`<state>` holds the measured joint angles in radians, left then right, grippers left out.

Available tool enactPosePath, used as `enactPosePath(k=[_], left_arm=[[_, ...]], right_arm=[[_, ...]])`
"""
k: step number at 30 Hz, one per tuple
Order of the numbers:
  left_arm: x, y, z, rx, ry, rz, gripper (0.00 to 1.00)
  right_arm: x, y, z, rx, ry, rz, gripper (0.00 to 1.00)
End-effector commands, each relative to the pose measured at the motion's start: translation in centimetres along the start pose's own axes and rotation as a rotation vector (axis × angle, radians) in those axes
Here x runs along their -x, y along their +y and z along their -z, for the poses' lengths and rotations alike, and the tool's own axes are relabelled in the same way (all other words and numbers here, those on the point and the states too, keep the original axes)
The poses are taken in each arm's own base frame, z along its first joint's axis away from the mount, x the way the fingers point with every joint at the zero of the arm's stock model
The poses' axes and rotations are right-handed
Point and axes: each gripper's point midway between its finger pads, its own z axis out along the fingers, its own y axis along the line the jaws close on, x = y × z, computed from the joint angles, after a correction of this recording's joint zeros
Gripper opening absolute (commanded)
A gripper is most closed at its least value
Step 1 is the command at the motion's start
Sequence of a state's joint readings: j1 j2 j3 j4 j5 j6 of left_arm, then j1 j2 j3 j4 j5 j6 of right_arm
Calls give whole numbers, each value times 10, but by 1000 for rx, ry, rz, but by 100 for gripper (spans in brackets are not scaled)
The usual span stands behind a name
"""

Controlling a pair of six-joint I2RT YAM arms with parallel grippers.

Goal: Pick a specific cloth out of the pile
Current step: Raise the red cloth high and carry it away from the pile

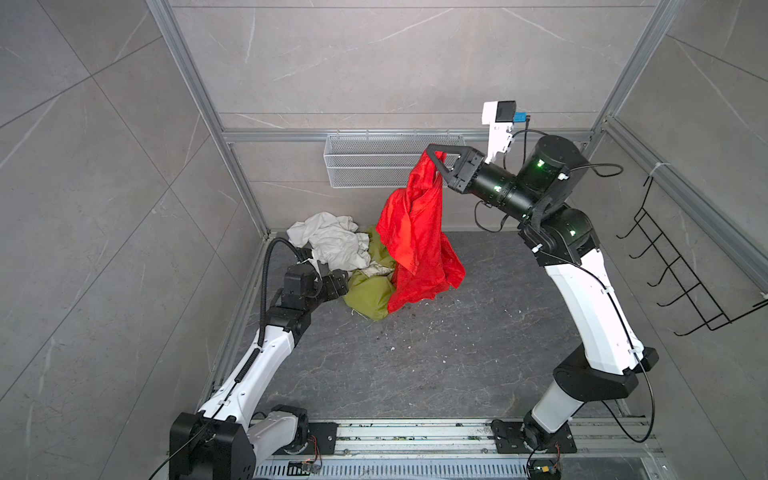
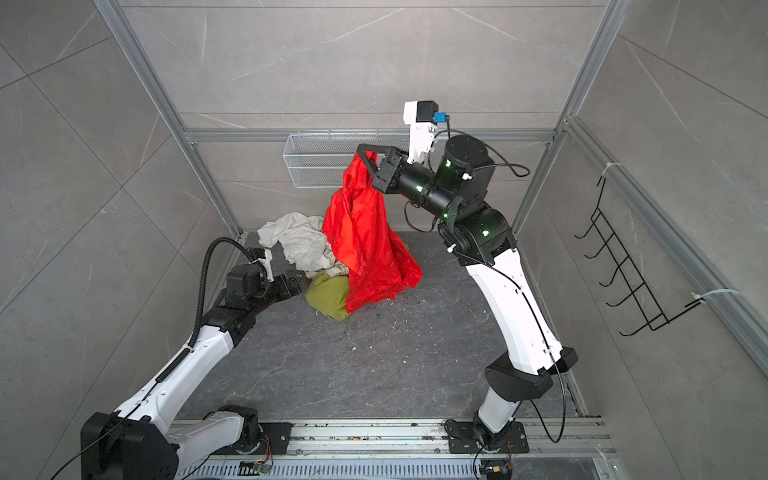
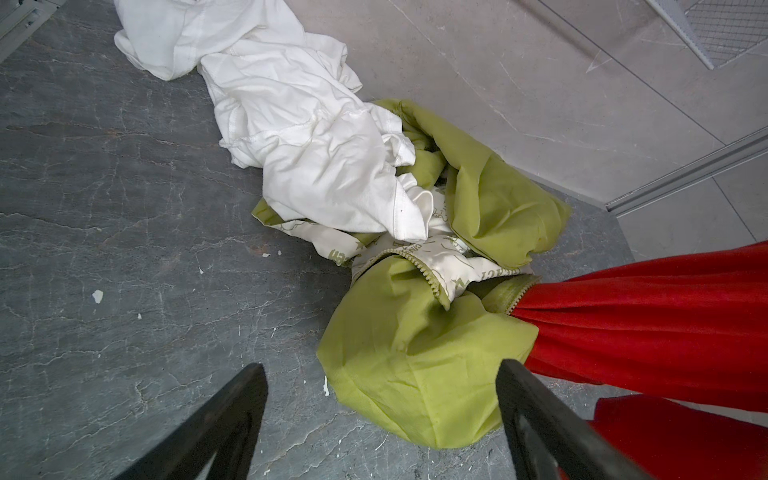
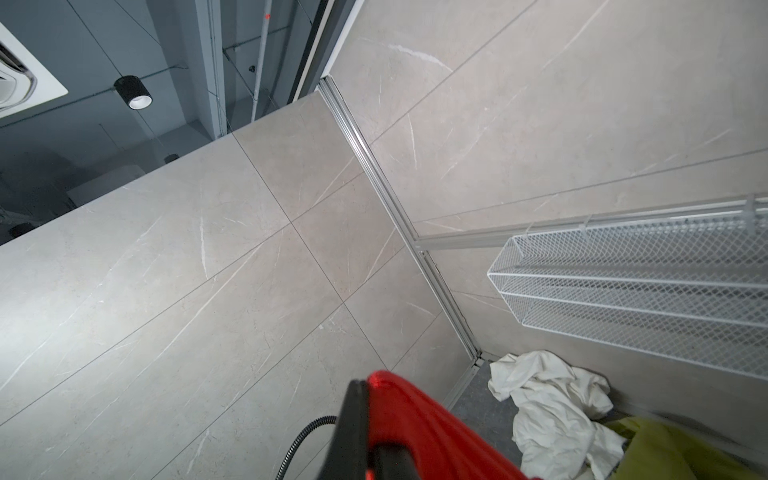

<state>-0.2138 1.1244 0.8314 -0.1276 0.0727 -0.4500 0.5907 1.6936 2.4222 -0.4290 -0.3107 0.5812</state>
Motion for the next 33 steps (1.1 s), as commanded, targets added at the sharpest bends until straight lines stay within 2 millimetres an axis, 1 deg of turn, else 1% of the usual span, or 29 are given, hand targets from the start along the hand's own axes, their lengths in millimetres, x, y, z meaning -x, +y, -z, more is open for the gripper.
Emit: enactPosePath(k=[1,13,25,29,33], left_arm=[[18,-12,9,-35,-59,-10,89],[22,-18,11,-47,-64,-13,89],[25,-29,14,-62,-73,-24,89],[26,-33,13,-69,-74,-27,89],[25,-39,12,-77,-71,-34,89]], right_arm=[[36,33,32,35,-98,76,0],[51,45,59,9,-133,120,0],[72,58,98,-49,-190,191,0],[80,57,115,-100,-219,229,0],[86,48,127,-191,-244,285,0]])
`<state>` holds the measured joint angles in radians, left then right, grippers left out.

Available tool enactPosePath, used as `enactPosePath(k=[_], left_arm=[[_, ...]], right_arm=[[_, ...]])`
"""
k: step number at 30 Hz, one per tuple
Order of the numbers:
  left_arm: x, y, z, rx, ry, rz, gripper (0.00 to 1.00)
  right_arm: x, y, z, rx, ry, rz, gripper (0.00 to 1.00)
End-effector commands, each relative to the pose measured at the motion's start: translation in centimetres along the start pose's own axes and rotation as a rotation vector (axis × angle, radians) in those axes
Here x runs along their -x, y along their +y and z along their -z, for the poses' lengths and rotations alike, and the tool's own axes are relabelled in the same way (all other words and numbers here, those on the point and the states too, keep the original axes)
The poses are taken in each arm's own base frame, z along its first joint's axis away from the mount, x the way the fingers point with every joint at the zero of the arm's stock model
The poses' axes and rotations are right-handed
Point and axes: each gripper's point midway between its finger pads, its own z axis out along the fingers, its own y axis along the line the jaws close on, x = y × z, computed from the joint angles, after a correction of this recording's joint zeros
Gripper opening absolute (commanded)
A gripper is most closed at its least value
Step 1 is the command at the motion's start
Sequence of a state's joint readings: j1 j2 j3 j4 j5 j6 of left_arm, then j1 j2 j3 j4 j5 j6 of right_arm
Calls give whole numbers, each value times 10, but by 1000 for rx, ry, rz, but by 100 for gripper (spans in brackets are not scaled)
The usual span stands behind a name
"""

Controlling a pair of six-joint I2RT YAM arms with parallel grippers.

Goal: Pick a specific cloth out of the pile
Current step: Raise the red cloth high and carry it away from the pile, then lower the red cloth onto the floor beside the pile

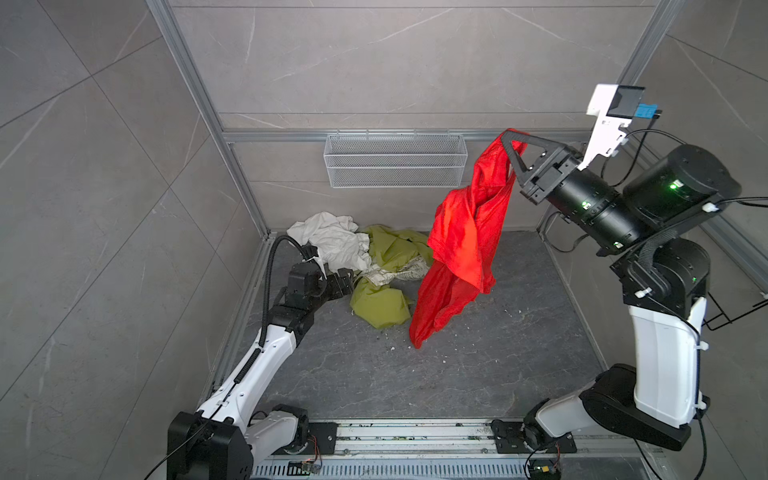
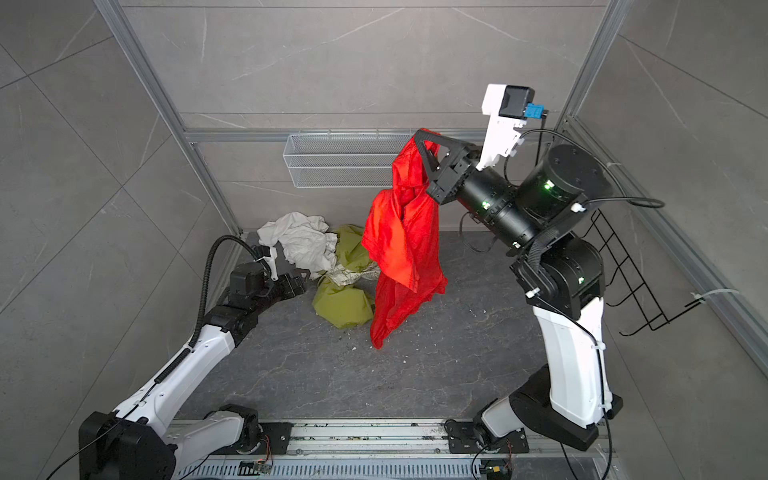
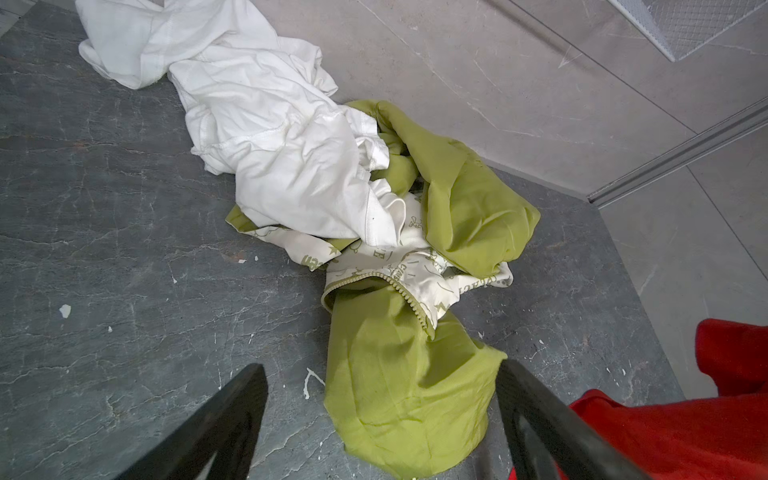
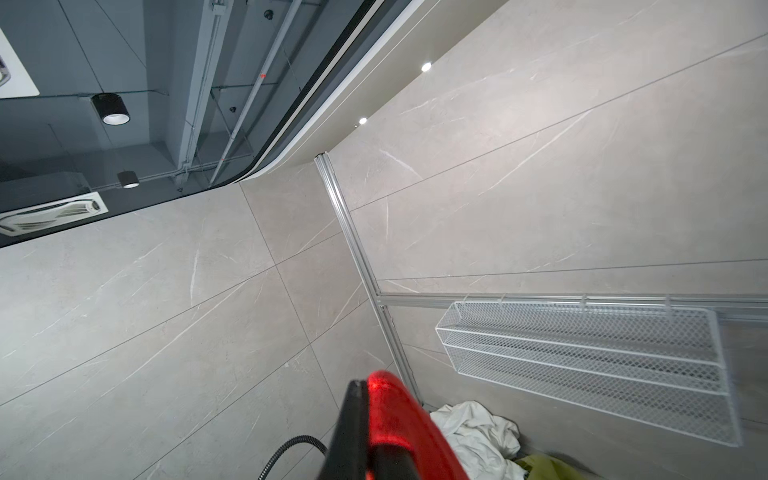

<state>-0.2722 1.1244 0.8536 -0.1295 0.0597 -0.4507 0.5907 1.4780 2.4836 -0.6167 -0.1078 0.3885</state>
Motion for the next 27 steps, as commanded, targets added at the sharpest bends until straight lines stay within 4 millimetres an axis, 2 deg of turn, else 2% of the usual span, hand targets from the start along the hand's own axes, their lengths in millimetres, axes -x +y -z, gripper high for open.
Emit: enactPosePath(k=[1,10,14,21,27], left_arm=[[26,-18,10,-36,-73,-9,89],[27,-24,11,-40,-73,-27,89],[27,-25,10,-41,-71,-28,89],[26,-28,6,-45,-68,-30,89],[24,-30,2,-48,-59,-35,89]], right_arm=[[24,-6,18,-80,-77,93,0],[50,-42,42,-339,-160,287,0],[55,-53,46,-422,-172,353,0],[49,-73,45,-536,-147,442,0],[31,-96,38,-632,-103,509,0]])
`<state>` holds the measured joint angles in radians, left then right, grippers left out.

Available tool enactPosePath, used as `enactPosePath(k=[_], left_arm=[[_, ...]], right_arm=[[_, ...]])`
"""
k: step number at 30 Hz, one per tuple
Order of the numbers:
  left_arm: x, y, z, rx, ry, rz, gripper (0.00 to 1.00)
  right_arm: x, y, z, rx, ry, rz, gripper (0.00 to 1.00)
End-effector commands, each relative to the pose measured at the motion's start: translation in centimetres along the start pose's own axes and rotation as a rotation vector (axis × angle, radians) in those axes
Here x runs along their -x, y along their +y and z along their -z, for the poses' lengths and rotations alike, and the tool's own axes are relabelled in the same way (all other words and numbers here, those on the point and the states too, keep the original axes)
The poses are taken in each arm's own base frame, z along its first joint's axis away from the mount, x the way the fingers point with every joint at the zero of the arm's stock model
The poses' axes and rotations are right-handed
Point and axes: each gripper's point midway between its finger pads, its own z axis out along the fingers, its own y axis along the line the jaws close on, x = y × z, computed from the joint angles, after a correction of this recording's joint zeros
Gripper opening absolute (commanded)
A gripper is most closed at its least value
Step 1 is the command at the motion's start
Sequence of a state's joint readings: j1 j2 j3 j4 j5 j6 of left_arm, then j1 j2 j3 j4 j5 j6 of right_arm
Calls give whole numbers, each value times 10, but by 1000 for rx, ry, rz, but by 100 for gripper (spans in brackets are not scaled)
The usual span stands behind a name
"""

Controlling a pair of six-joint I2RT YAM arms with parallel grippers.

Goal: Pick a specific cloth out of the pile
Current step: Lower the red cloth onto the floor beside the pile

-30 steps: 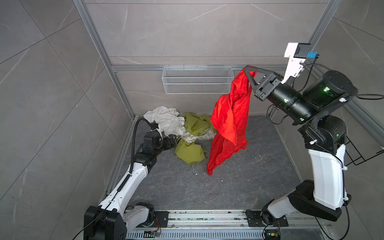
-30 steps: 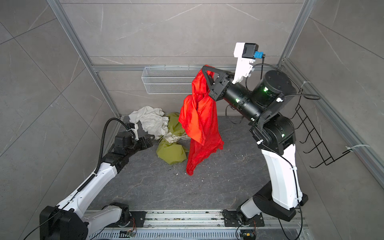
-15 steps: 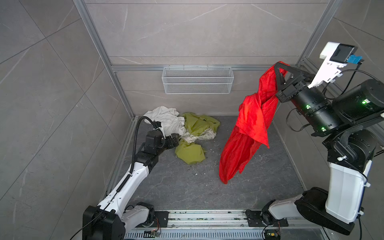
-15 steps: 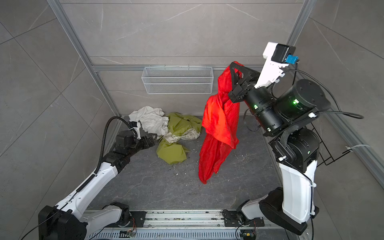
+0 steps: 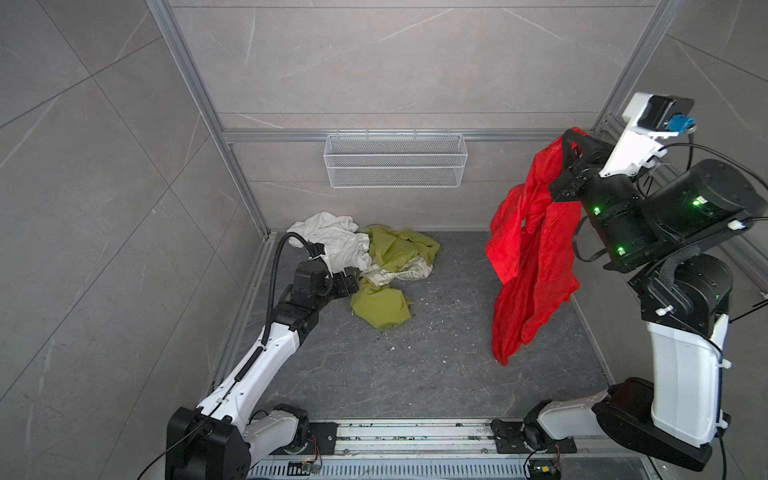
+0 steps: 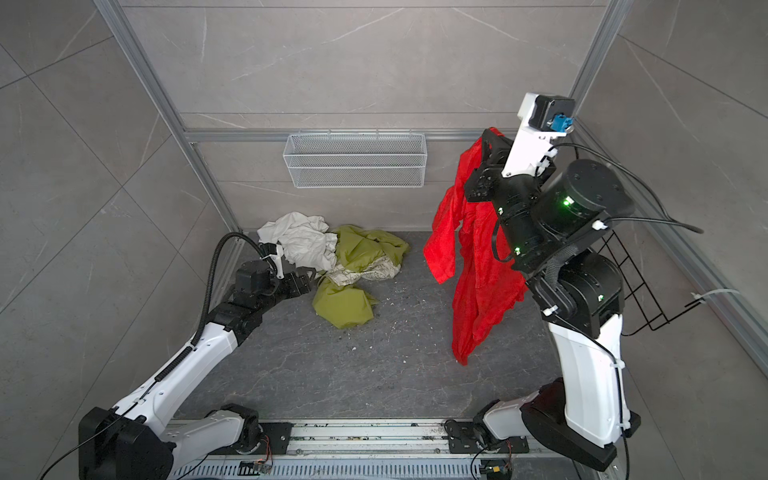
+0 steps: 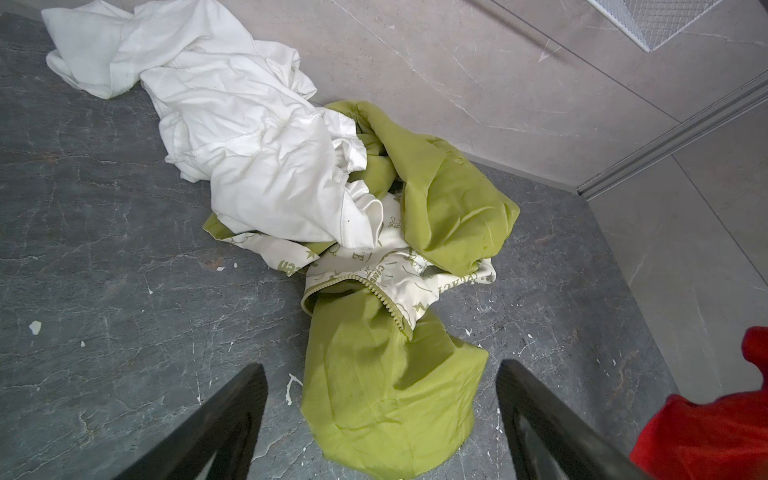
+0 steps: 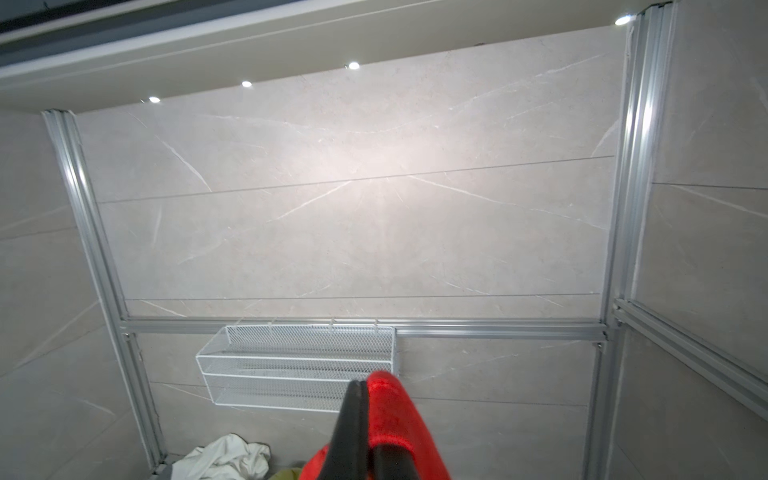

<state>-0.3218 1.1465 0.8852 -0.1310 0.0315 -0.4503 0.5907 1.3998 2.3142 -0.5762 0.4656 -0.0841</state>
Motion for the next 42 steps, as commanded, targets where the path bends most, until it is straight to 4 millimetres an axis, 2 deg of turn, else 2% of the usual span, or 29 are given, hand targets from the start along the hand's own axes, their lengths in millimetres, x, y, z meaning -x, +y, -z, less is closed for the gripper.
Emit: enactPosePath(k=[1,8,16,25,35,42], left_arm=[[23,-14,5,-31,-60,-12,89],[22,-14,4,-29,-58,-13,89],[21,-14,3,-29,-55,-15,89],[19,-14,1,-31,-47,-16,89],[19,-19,0,-44,-43,-23,89],[19,-23,2,-50,-46,-27,89]], right_arm=[[8,-13,0,-77,-47,33,0],[-28,-16,-15,-99,21,37,0],[-90,-33,-34,-71,172,-93,0],[-139,-59,-26,-119,263,-167,0],[-214,-45,-9,-56,435,-267,0],[-265,-24,0,24,559,-382,0]])
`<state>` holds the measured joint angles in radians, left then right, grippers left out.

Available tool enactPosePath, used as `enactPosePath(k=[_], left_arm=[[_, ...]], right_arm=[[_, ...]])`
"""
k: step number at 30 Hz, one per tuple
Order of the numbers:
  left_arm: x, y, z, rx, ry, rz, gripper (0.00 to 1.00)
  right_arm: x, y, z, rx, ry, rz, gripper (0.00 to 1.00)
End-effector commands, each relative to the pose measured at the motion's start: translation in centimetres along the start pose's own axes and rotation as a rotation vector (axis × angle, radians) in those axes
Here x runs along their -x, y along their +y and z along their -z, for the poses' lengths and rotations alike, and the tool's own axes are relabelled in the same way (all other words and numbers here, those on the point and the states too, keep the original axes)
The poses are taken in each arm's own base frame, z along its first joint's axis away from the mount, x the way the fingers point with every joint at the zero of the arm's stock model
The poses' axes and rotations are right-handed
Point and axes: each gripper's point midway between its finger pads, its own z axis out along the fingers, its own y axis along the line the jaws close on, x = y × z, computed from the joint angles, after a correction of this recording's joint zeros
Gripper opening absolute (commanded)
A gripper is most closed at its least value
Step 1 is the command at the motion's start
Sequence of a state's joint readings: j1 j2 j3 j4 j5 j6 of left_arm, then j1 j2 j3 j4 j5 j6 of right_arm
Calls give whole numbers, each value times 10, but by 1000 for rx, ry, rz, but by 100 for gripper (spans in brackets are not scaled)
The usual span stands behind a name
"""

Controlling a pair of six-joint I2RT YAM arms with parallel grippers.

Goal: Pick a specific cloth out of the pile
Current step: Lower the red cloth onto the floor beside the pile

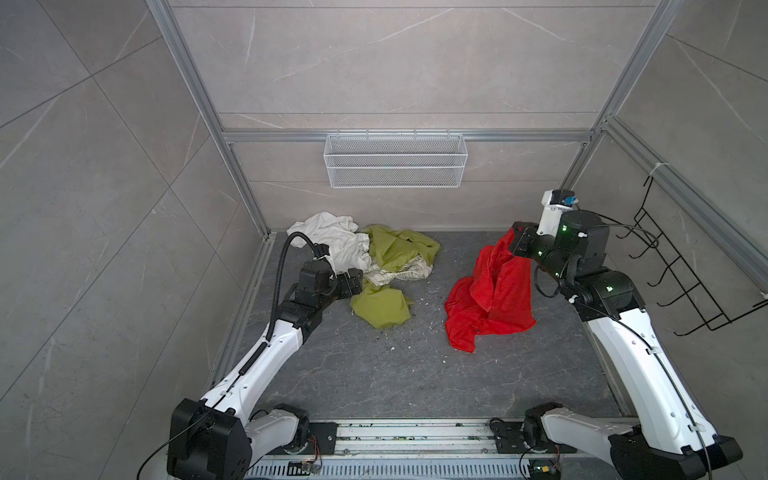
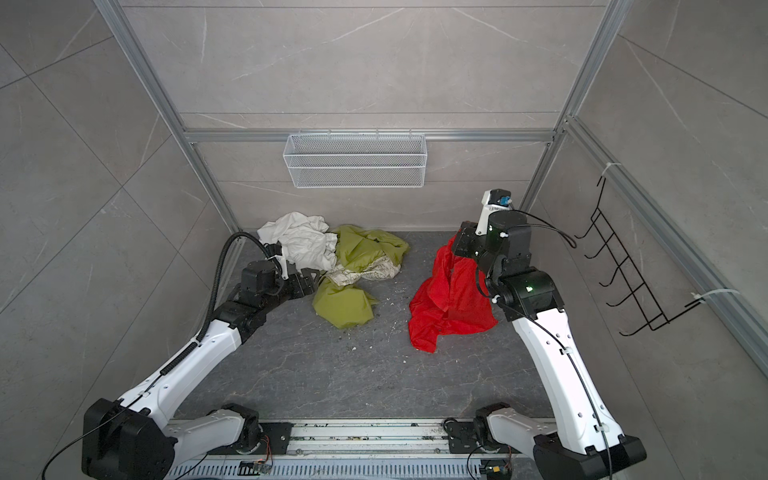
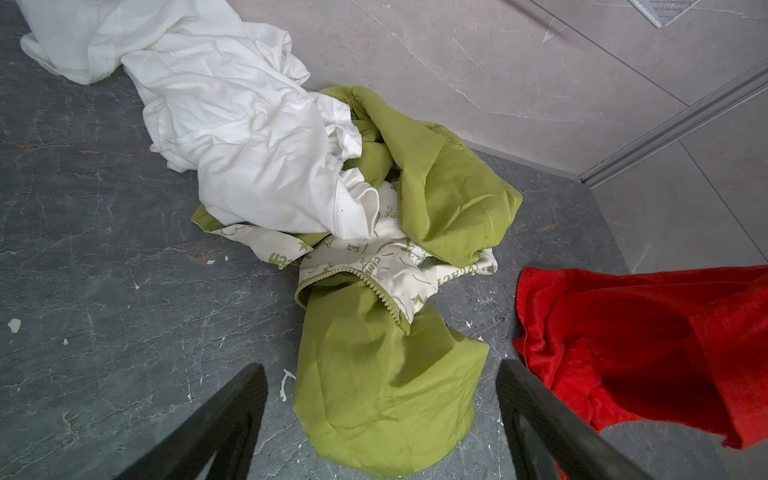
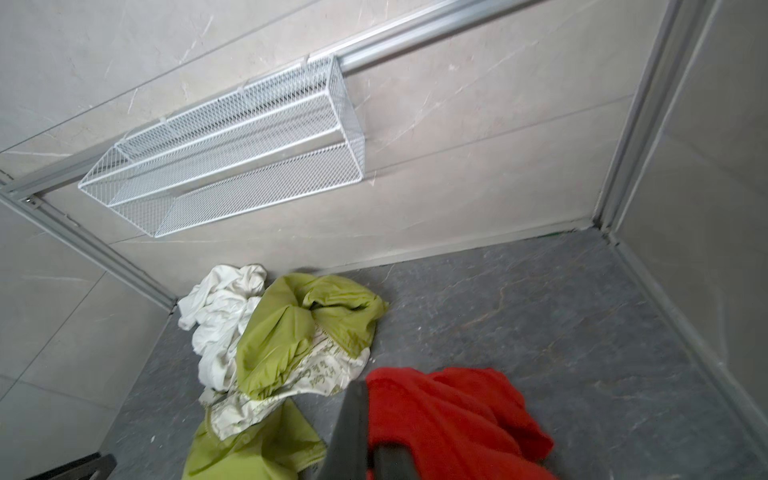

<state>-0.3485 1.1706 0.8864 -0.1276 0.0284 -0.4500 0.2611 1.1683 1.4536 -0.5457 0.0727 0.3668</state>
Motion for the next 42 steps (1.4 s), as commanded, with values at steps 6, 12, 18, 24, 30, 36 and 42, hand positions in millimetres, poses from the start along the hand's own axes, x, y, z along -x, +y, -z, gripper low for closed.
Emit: enactPosePath(k=[6,12,18,24,30,36,42], left_arm=[[29,-20,13,-40,-74,-26,90],[31,-20,15,-37,-83,-32,90],[29,-20,12,-39,-75,-32,90],[28,-20,15,-40,-81,-29,90],[25,-19,20,-40,-88,-28,90],[20,-16,22,-33,-87,-25,90],[18,-16,21,-34,-82,-23,90]], right_arm=[[-47,8,-15,107,109,-117,0],[-80,-1,-24,95,178,-137,0],[-107,-12,-32,79,218,-164,0],[-134,-31,-43,34,257,-179,0],[-152,-46,-47,5,291,-188,0],[-171,-63,-50,-35,324,-200,0],[-194,-89,-58,-102,367,-223,0]])
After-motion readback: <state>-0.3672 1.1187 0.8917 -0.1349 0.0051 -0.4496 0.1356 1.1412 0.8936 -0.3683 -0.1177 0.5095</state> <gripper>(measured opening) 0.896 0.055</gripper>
